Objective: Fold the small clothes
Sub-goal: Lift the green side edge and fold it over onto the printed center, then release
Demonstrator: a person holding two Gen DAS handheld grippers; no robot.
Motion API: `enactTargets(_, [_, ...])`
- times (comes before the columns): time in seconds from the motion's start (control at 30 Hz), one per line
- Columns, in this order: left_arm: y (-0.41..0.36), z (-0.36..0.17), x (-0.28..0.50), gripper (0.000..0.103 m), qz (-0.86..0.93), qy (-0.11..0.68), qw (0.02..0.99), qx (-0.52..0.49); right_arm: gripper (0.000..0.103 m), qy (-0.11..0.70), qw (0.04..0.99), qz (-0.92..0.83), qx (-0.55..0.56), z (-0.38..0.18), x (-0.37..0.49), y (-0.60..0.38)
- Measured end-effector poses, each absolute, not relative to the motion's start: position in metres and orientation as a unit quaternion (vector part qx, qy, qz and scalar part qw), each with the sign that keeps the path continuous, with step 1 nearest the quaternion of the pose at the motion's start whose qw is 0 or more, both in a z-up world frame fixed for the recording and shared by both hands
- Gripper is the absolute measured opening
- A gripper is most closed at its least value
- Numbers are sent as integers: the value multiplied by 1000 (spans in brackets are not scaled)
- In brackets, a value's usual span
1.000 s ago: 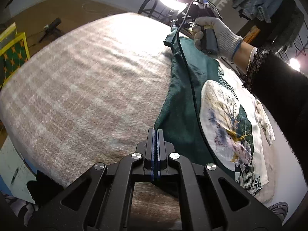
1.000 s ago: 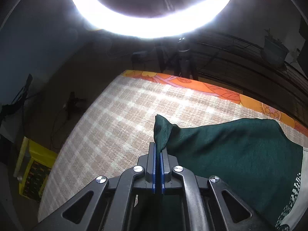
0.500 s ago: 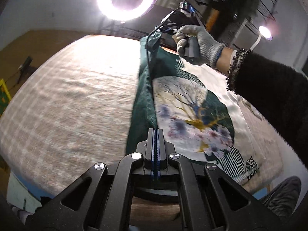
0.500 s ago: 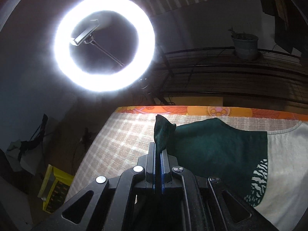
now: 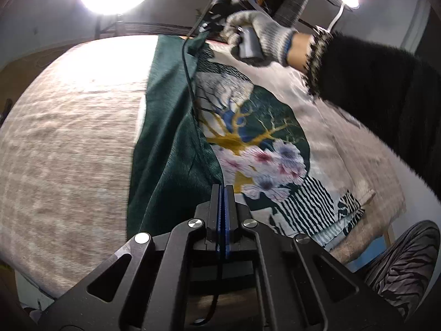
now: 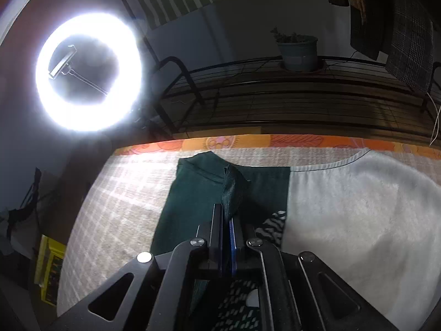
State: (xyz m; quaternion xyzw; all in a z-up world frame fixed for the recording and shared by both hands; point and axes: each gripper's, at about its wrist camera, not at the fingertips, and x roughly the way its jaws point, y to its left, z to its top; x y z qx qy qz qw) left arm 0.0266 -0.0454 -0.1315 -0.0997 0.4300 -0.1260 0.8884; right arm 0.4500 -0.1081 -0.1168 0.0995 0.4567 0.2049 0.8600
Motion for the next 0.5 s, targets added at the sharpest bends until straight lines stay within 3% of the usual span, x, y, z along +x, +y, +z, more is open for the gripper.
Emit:
enactTargets(0.07, [-53,-134,28,0,-143,438,882,-100,12,465,857,199,101,-118,454,-112])
enactTargets(0.1, [-58,-134,27,0,-156,439,879,-102,22,473,854,191,101,-119,456,-115])
enactTargets(0.13, [-63,-133,26,0,-168,440,876,-102,41,479,853,183,101,-119,456,-119])
enactTargets(0.17, [-67,-132,25,0,-179,440,874,-101,49,482,854,172,99,-118,455,-125])
enactTargets(0.23, [-76,-130,20,3,-202,439,870,-95,49,481,856,165,93,-114,452,-136])
enactTargets(0.3, [-82,-128,14,12,-226,438,865,-96,54,482,858,155,86,-108,446,-149])
enactTargets(0.37, [-91,-125,5,30,-249,435,860,-93,60,477,862,148,82,-101,435,-165])
enactTargets(0.5, [-107,-118,-13,31,-285,427,854,-78,64,465,873,125,72,-86,414,-200])
